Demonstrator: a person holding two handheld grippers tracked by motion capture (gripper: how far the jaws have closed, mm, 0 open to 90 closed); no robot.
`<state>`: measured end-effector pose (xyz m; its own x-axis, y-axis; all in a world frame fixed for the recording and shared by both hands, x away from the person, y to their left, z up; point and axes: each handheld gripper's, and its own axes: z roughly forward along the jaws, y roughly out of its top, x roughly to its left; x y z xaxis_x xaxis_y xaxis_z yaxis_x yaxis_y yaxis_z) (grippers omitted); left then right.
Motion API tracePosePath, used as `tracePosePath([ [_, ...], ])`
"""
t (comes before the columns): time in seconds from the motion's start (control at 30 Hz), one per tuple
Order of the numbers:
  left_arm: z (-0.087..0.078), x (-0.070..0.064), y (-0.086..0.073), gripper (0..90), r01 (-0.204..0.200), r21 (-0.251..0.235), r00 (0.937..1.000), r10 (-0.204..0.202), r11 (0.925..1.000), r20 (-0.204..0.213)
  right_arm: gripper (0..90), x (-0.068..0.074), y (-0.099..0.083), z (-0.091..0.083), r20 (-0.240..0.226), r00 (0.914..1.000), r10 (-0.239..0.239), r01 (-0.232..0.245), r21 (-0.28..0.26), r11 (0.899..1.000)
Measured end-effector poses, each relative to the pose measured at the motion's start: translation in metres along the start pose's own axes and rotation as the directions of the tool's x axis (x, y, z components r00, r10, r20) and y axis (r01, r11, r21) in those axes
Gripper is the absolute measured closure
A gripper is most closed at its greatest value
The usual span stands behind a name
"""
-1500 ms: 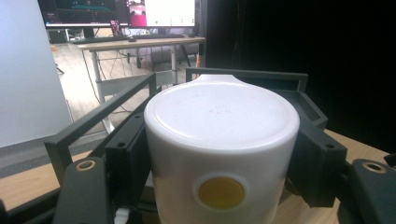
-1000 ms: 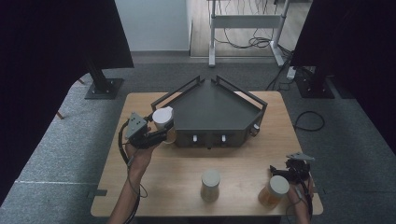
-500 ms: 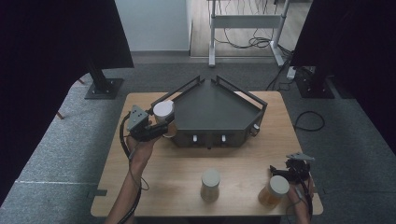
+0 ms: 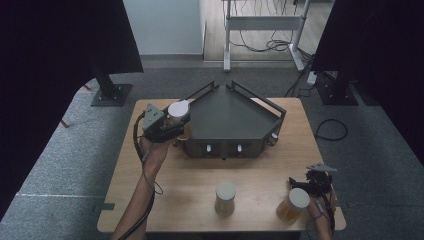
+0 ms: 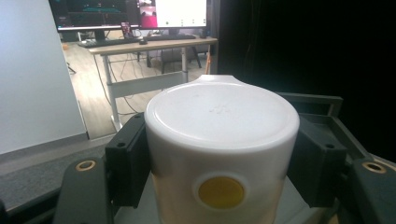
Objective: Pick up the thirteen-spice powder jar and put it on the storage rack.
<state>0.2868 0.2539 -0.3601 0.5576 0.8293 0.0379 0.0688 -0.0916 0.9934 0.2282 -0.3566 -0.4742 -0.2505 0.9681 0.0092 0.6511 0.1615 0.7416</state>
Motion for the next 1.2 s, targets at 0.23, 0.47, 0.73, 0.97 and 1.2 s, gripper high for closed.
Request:
tracePosePath([
  [0.23,0.01,0.003,0.002,30.9,0.002,0.006,1.0,-0.002,1.0,-0.007,0.4,0.0,0.0,0.0,0.0,1.0,0.0,0.0,0.0,1.0],
  [0.47,0.024,0.004,0.0,30.9,0.006,0.012,0.9999,-0.006,0.9999,-0.015,0.4,0.0,0.0,0.0,0.0,1.0,0.0,0.0,0.0,1.0],
  [0.73,0.034,0.004,0.0,30.9,0.001,0.007,0.9996,-0.001,1.0,-0.027,0.4,0.0,0.0,0.0,0.0,1.0,-0.001,0.001,0.0,1.0],
  [0.97,0.044,0.004,0.002,30.9,0.006,0.0,0.9994,-0.006,1.0,-0.034,0.4,0.0,0.0,0.0,0.0,1.0,-0.001,0.001,0.0,1.0],
  [1.2,0.052,0.004,-0.001,30.8,0.015,-0.003,0.9991,-0.015,0.9999,-0.039,0.4,0.0,0.0,0.0,0.0,1.0,0.0,0.0,-0.001,1.0],
])
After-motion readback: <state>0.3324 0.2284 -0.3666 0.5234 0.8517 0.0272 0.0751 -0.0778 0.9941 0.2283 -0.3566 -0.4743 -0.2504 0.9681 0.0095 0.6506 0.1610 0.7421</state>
